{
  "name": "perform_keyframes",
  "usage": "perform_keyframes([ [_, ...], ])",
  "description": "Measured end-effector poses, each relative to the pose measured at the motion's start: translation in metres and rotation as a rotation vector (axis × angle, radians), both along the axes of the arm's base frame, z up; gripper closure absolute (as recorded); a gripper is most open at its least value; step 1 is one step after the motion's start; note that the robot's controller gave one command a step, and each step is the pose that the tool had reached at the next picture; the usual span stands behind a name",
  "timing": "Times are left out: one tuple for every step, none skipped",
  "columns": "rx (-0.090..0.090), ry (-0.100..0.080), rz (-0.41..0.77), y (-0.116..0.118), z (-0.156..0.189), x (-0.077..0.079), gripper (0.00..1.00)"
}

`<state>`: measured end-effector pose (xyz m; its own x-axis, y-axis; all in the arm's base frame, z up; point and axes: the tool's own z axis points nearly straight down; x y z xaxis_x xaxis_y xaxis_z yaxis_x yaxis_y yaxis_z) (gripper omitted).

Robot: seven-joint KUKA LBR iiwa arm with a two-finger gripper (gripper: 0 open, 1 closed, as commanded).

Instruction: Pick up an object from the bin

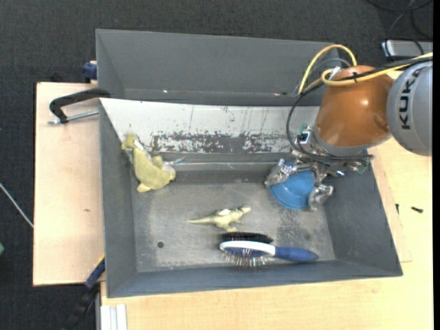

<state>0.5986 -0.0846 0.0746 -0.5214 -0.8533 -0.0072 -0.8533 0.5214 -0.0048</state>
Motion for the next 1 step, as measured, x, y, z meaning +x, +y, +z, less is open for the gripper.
perform_keyframes([
  [0.001,0.002,-0.001,0.0009,0.0003,-0.0003,1.0],
])
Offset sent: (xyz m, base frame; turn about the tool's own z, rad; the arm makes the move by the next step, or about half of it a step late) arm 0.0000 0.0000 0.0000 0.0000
